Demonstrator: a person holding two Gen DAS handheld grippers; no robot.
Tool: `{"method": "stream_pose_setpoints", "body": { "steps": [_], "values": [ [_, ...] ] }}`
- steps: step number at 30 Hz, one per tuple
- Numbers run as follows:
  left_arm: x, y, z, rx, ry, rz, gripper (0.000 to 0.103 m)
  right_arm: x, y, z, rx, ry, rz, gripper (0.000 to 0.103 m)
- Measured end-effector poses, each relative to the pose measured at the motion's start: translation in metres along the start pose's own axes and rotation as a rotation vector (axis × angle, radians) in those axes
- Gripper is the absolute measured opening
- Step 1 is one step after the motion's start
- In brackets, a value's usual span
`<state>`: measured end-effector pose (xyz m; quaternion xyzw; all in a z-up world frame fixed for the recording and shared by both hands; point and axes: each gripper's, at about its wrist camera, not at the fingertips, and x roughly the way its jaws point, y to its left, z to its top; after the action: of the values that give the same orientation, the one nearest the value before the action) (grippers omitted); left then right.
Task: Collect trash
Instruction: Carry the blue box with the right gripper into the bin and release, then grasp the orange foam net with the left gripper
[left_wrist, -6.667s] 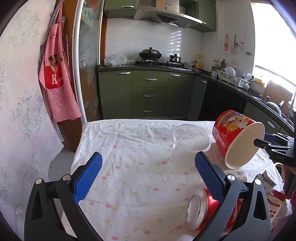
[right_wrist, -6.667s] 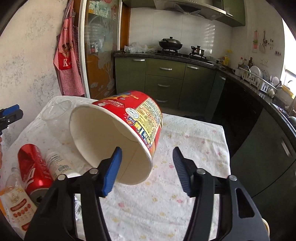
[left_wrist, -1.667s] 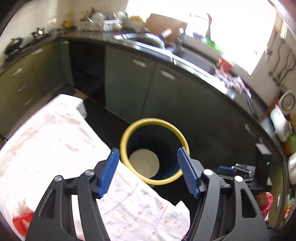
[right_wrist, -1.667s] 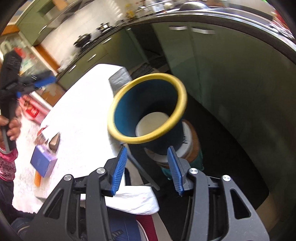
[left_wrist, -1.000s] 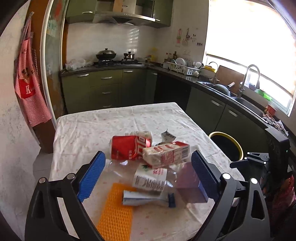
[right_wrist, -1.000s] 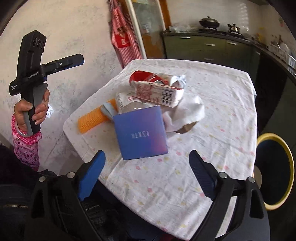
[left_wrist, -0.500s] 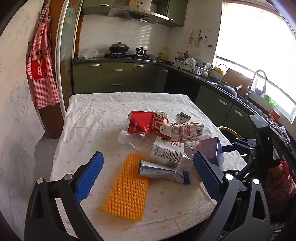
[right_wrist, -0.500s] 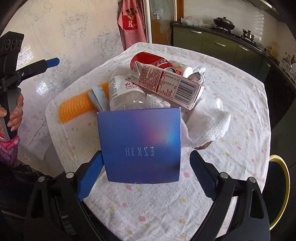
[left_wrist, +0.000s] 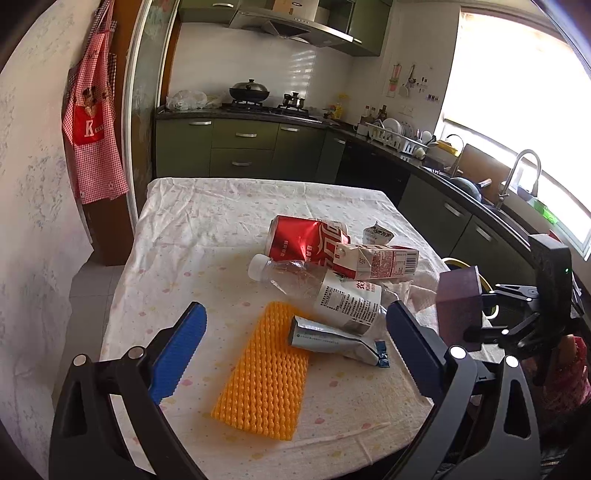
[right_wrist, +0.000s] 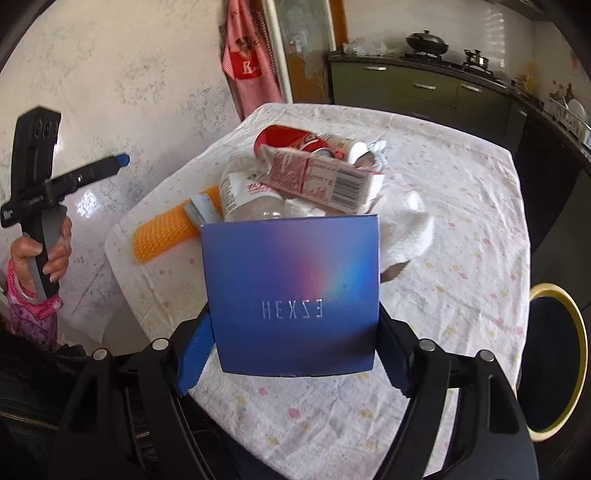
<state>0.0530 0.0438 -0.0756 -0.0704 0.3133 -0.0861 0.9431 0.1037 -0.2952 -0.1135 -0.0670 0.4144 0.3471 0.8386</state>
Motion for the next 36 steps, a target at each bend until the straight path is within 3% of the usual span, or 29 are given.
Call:
{"method": "stream_pose_setpoints", "body": {
  "steps": [3,7,11,17,21,26,36],
  "values": [
    [0.001,0.000,0.000,0.000,0.001,-0.004,0.096,-0.035,-0.033,-0.006,0.119,-0.080,-0.086,0.073],
    [0.005,-0.002,-0.001,0.004,0.009,-0.014,0.096,-0.075,-0.106,-0.022,0.361,-0.137,-0.255,0.074],
    [0.012,-0.006,0.000,0.006,0.026,-0.016,0.096,-0.081,-0.176,-0.041,0.532,-0.084,-0.417,0.074],
    [0.019,-0.016,0.003,0.030,0.039,-0.015,0.097,-0.049,-0.244,-0.066,0.671,0.037,-0.471,0.075],
    [0.024,-0.020,0.002,0.041,0.053,-0.016,0.097,-0.035,-0.270,-0.077,0.739,0.055,-0.471,0.080],
    [0.031,-0.022,-0.003,0.063,0.083,-0.013,0.097,-0.041,-0.263,-0.079,0.756,-0.003,-0.454,0.080],
    [0.052,-0.008,-0.027,0.103,0.193,-0.001,0.098,-0.066,-0.163,-0.073,0.597,-0.127,-0.383,0.080]
  ]
}}
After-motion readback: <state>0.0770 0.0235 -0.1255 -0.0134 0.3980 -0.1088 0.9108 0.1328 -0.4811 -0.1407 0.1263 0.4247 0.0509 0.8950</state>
